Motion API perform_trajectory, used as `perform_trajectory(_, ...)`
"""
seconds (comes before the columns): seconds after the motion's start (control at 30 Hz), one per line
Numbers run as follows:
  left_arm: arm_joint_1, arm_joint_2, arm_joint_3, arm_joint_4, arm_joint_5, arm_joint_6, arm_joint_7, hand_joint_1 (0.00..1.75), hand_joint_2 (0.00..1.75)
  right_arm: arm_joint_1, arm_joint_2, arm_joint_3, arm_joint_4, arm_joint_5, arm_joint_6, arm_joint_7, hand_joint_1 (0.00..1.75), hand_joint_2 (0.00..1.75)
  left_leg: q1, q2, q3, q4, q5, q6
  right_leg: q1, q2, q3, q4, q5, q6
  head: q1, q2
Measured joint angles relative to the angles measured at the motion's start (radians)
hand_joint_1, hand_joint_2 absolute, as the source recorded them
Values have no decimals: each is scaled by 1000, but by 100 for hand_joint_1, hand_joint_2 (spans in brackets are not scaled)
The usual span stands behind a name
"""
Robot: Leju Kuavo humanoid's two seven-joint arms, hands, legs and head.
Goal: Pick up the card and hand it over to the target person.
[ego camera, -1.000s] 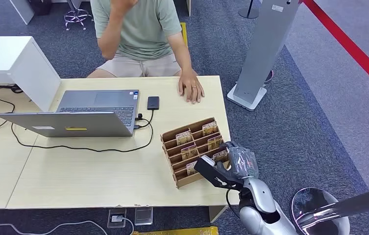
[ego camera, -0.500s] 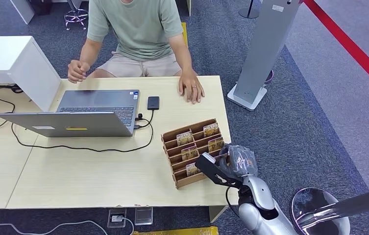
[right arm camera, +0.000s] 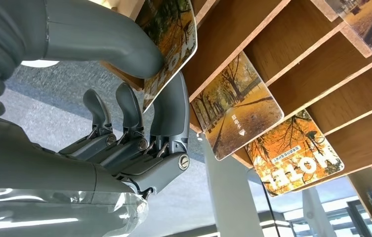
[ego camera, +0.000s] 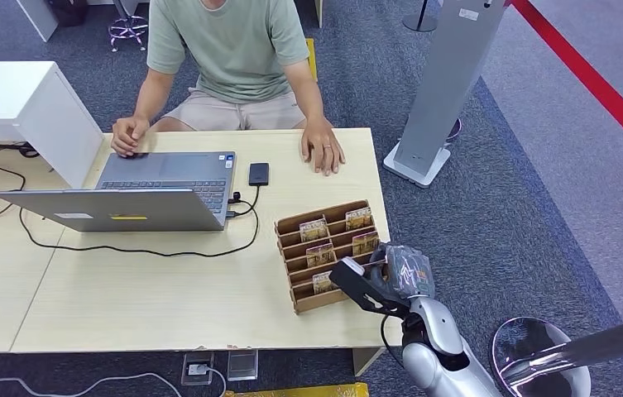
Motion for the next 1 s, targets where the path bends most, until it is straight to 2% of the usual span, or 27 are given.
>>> perform_trajectory(0.2,0,-7,2,-1,-1,8,-2,0,175,50,0,-43,-85,-139,-235,-221,133,175,0,0,-1,1,0,0,0,0,-1,1,0,0,0,0)
perform_trajectory(0.33,0,-7,4,-2,-1,14,-3,0,175,70,-4,-55,-127,-272,-314,-341,133,175,0,0,-2,1,0,0,0,0,-2,2,-1,0,0,0)
perform_trajectory(0.5,0,-7,7,-2,0,15,-2,0,175,72,-3,-54,-124,-357,-345,-407,133,175,0,1,-2,1,0,0,0,0,-2,2,0,0,0,0)
perform_trajectory(0.63,1,-7,7,-1,0,15,1,0,175,49,-1,-35,-74,-374,-328,-395,133,175,-1,1,-2,1,0,0,-1,1,-2,2,0,0,0,0)
perform_trajectory(0.73,0,-6,1,-1,-6,10,3,0,175,-4,13,-8,9,-352,-300,-346,133,175,0,2,-1,1,0,0,0,2,-2,1,0,0,0,0)
perform_trajectory(0.8,-1,-5,-10,1,-16,4,4,0,175,-76,38,25,96,-331,-298,-331,133,175,0,4,-1,1,0,0,0,4,-2,1,1,0,0,0)
perform_trajectory(1.0,-37,-8,-48,2,-53,-11,23,0,175,-416,180,115,471,-344,-305,-333,133,175,0,11,-2,1,1,0,0,11,-6,2,4,0,0,0)
